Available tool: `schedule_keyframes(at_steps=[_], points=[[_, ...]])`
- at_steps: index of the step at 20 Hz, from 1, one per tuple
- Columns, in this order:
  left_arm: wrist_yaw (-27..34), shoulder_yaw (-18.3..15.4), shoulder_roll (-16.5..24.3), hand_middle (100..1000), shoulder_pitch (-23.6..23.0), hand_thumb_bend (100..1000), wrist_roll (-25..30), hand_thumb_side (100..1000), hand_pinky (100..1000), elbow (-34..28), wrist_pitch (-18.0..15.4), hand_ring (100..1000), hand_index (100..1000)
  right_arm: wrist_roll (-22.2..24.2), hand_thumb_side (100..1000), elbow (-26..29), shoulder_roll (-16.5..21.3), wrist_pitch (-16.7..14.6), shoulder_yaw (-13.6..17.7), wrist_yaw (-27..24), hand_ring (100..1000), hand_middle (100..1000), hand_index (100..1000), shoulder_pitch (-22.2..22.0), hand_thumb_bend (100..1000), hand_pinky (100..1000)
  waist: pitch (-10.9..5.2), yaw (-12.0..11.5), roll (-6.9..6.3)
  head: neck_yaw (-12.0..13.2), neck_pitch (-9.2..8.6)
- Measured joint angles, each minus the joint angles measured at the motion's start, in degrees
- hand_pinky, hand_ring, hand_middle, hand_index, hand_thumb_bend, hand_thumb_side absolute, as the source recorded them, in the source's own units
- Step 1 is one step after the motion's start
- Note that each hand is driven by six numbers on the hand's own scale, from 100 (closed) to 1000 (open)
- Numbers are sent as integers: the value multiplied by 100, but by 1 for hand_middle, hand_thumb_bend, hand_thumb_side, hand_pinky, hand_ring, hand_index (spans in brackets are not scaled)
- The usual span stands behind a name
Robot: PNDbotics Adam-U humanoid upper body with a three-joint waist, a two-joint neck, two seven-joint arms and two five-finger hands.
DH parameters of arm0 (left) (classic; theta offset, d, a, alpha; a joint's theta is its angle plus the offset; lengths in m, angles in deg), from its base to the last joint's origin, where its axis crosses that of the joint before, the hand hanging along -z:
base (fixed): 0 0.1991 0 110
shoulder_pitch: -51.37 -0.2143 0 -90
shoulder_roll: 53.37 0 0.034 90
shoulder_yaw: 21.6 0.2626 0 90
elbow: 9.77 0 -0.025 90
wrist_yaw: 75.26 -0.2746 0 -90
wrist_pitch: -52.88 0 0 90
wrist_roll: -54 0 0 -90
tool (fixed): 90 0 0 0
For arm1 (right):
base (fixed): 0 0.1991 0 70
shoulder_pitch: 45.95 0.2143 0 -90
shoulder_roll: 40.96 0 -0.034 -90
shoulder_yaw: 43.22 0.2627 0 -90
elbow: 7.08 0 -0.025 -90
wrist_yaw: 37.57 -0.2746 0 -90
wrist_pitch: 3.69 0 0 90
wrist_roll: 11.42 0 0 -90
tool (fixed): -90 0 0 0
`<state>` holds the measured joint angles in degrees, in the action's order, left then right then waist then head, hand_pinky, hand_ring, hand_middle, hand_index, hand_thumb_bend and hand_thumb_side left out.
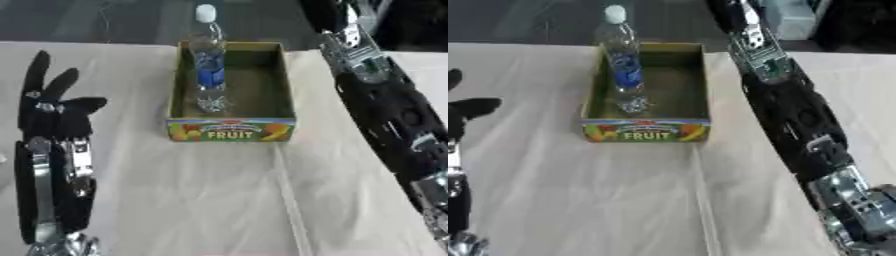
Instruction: Pick up objects on the table and place them in the box.
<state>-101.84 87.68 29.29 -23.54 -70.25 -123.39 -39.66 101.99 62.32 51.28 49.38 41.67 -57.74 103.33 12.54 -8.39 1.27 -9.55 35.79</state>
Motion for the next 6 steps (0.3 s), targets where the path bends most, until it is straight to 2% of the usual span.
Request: schedule_keyframes(at_steps=[3, 6], points=[[0, -14, 0, 1000, 2, 104, 0, 1000, 664, 0, 1, 651, 880, -143, 1000, 908, -63, 307, 65, -503, 1000, 998, 1000, -402, 100, 949, -29, 61, -11, 52, 0], [-4, -61, 1, 1000, 18, 105, -6, 1000, 668, 1, 4, 659, 880, -383, 1000, 1782, -340, 551, 196, -596, 993, 974, 1000, -876, 100, 915, -35, 115, -44, 153, -3]])
